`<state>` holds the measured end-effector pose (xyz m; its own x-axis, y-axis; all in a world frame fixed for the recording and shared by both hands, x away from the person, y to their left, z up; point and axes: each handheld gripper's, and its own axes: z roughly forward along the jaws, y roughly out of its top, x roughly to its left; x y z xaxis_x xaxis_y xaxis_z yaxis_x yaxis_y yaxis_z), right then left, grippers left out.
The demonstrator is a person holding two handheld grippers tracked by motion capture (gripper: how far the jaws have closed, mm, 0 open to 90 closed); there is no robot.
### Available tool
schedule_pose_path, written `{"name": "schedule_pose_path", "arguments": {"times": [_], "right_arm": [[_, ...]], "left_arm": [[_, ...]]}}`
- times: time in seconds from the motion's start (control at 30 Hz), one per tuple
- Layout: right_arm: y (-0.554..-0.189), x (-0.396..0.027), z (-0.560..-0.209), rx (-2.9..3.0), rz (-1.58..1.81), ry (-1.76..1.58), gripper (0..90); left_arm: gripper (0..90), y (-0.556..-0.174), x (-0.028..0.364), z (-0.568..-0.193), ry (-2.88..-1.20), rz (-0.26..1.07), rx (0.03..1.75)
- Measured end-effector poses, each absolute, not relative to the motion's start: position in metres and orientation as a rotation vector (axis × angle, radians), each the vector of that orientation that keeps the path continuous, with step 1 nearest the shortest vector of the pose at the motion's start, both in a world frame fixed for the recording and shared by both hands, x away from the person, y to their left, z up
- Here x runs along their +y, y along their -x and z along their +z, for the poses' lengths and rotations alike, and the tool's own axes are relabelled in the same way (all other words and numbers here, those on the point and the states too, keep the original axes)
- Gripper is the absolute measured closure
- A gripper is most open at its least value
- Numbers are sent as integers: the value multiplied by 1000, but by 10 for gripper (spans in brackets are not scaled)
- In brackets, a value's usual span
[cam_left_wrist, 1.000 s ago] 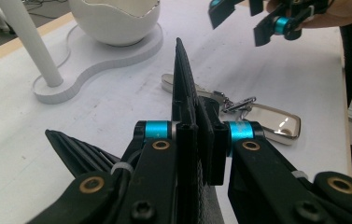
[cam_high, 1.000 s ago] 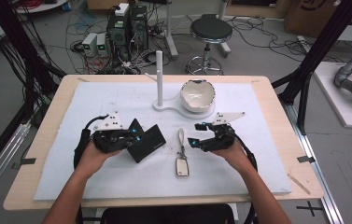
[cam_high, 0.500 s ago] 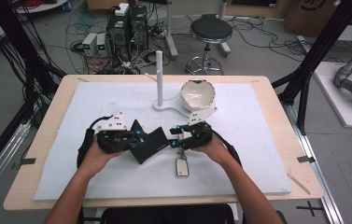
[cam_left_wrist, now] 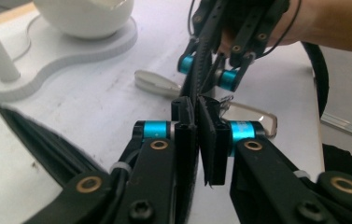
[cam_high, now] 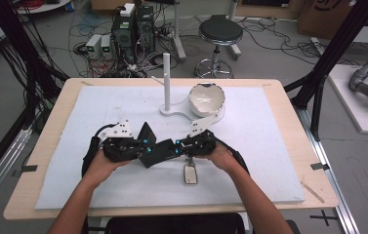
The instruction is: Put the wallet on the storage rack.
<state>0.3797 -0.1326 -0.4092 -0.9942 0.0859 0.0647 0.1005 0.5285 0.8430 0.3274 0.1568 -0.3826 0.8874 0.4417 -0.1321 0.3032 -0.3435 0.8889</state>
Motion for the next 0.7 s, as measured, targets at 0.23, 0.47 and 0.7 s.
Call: {"name": "schedule_pose_path", "arguments": {"times": [0.23, 0.47, 0.7], "right_arm": [[-382, -136, -408, -2754, -1514, 237, 857], [-383, -134, -409, -2766, -1520, 270, 851], [-384, -135, -410, -2766, -1512, 311, 844]], "left_arm": [[390, -324, 185, -384, -1811, 363, 795], [286, -321, 199, -400, -1745, 337, 916], [309, -319, 196, -401, -1731, 251, 863]]}}
